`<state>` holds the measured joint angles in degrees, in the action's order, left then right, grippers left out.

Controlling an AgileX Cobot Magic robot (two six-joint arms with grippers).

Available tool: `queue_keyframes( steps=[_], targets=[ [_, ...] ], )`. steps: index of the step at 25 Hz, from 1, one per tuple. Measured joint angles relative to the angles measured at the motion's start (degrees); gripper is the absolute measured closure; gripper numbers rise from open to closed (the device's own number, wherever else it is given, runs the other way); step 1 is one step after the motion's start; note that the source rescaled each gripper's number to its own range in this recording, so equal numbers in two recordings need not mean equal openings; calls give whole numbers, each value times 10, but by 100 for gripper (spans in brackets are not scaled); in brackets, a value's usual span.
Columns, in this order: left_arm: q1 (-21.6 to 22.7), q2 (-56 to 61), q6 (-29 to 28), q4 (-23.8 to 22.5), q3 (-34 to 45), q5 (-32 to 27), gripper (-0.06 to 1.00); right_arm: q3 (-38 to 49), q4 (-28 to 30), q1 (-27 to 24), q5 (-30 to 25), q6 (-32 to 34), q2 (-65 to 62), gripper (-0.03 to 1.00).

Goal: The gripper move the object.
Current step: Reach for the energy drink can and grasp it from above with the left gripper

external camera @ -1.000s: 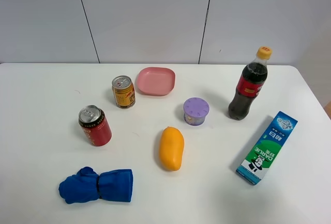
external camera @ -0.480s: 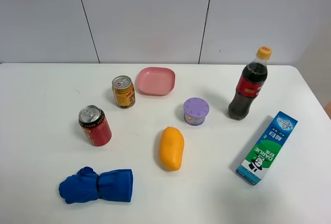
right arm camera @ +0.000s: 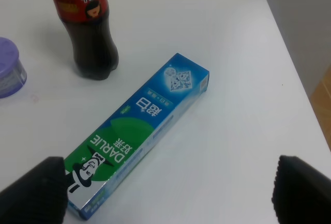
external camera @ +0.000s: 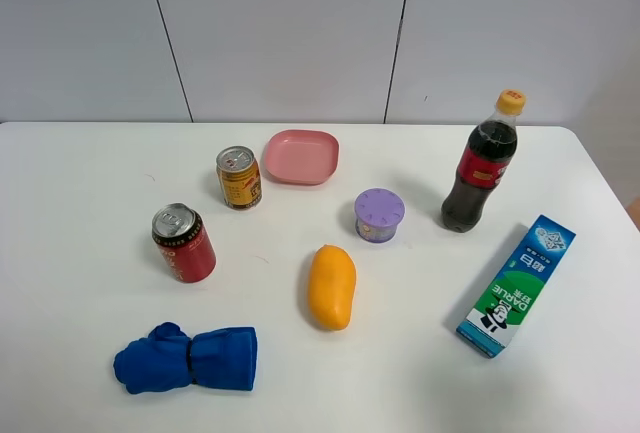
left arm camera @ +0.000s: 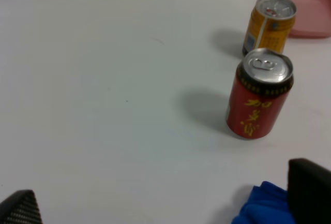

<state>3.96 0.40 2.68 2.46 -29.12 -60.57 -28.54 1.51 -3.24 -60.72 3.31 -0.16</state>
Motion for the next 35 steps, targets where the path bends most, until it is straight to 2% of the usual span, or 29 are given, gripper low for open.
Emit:
queue_keyframes(
  steps=[9, 12, 16, 20, 26, 29, 32, 35],
  targets=[
    [0, -1, 0, 6, 0, 0, -6, 0, 0, 0, 0, 0, 0, -3],
    [0, -37, 0, 19, -15, 0, -6, 0, 0, 0, 0, 0, 0, -3],
    [0, -154, 49, 22, -72, 6, -6, 0, 0, 0, 0, 0, 0, -3],
    [0, -304, 92, 37, -162, 17, -6, 0, 0, 0, 0, 0, 0, -3],
    [0, -524, 198, 129, -300, 19, -6, 0, 0, 0, 0, 0, 0, -3],
    [-1, -627, 219, 154, -359, 20, -6, 0, 0, 0, 0, 0, 0, -3],
    [-19, -707, 228, 148, -418, 21, -6, 0, 0, 0, 0, 0, 0, -3],
    [-66, -774, 229, 108, -469, 24, -6, 0, 0, 0, 0, 0, 0, -3]
  ],
)
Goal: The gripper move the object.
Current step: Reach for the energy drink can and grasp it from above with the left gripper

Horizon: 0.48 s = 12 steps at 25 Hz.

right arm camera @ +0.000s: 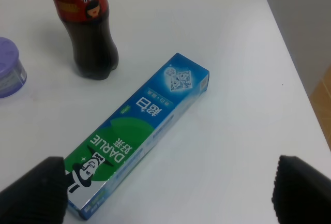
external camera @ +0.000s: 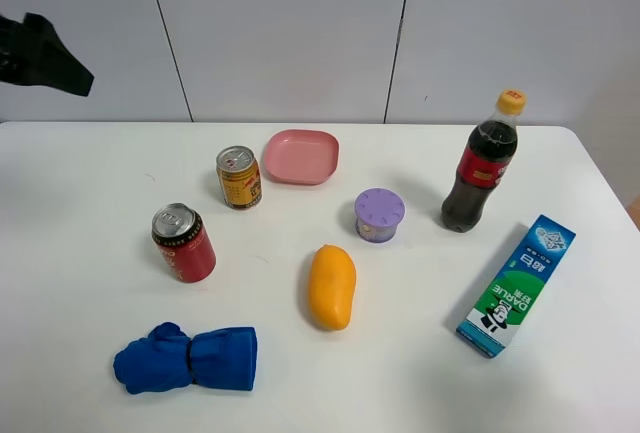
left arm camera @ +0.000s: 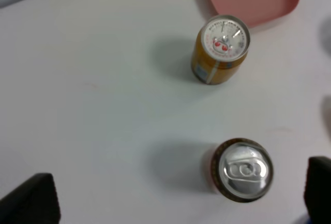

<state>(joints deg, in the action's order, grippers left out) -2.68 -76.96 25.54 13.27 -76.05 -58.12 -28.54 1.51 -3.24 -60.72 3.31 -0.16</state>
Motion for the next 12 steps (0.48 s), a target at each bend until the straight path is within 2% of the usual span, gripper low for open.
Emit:
queue_keyframes(
  steps=[3, 5, 9, 12],
  targets=[
    [-64, -64, 1, -52, -42, 5, -6, 0, 0, 0, 0, 0, 0, -3],
    [-98, -110, 2, -68, -66, 5, -6, 0, 0, 0, 0, 0, 0, -3],
    [-144, -191, 3, -75, -112, 5, -4, 0, 0, 0, 0, 0, 0, -3],
    [-159, -248, 4, -75, -150, 5, -2, 0, 0, 0, 0, 0, 0, -3]
  ],
)
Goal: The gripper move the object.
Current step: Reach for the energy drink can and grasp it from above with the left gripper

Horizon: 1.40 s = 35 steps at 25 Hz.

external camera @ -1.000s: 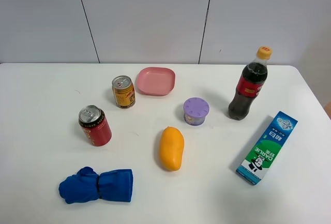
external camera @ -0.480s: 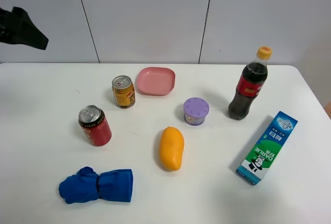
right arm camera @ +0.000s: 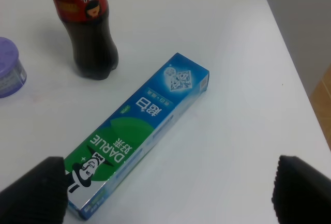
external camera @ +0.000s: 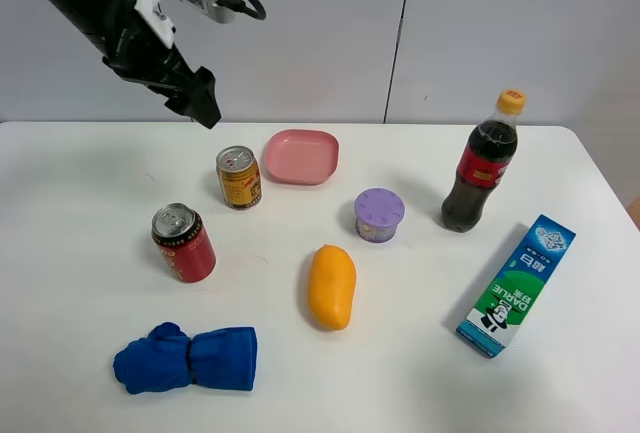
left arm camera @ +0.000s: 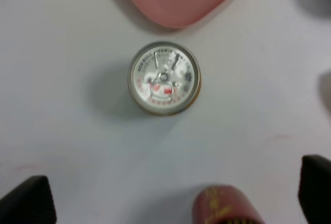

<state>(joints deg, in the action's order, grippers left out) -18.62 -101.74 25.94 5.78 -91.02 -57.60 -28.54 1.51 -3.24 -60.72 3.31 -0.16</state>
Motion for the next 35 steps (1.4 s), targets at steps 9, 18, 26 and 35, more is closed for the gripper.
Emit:
queue_keyframes(
  steps=[9, 18, 26, 35],
  targets=[
    [-3, -112, 10, -3, -101, -20, -1, 0, 0, 0, 0, 0, 0, -3],
    [-3, -200, 13, -4, -134, -21, -1, 0, 0, 0, 0, 0, 0, -3],
    [-3, -242, 13, 10, -134, -14, -1, 0, 0, 0, 0, 0, 0, -3],
    [-3, -278, 25, 25, -135, 15, -1, 0, 0, 0, 0, 0, 0, -3]
  ],
)
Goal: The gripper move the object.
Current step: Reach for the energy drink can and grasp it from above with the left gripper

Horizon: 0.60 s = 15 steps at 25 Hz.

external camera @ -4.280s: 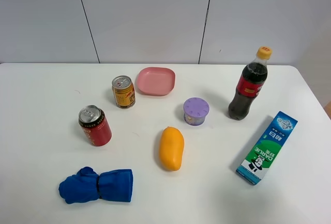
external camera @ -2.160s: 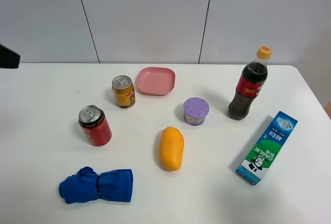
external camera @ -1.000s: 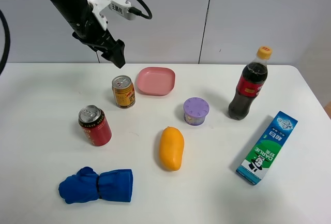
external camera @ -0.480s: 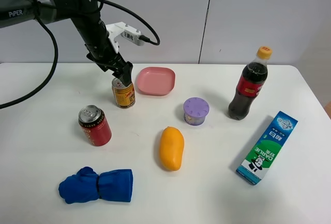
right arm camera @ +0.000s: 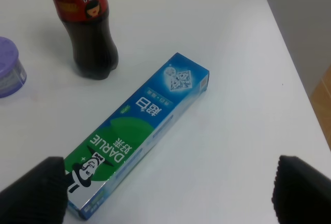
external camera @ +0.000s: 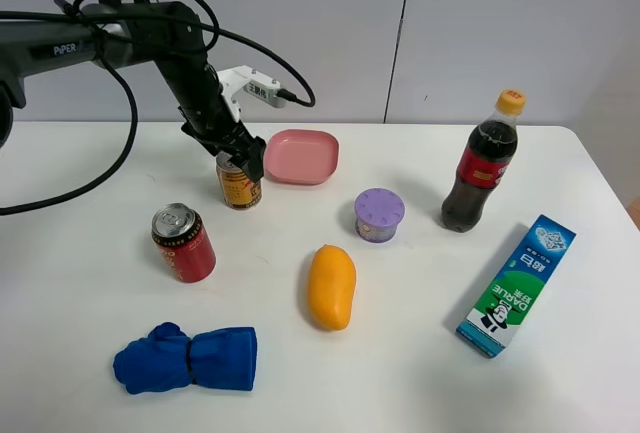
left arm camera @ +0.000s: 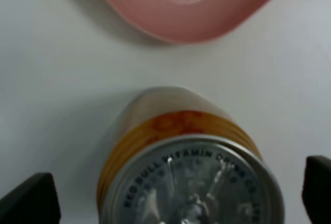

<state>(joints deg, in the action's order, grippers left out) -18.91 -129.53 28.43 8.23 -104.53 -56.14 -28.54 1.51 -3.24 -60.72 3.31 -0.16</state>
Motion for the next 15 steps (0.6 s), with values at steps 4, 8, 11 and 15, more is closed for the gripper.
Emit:
queue_keyframes(
  steps=[4, 8, 11, 15],
  targets=[
    [0, -13, 0, 2, 0, 13, -1, 0, 0, 0, 0, 0, 0, -3],
    [0, -31, 2, 2, 0, 19, -1, 0, 0, 0, 0, 0, 0, -3],
    [0, -42, 2, 2, 0, 20, 4, 0, 0, 0, 0, 0, 0, -3],
    [0, -46, 2, 4, 0, 20, 87, 0, 0, 0, 0, 0, 0, -3]
  ],
)
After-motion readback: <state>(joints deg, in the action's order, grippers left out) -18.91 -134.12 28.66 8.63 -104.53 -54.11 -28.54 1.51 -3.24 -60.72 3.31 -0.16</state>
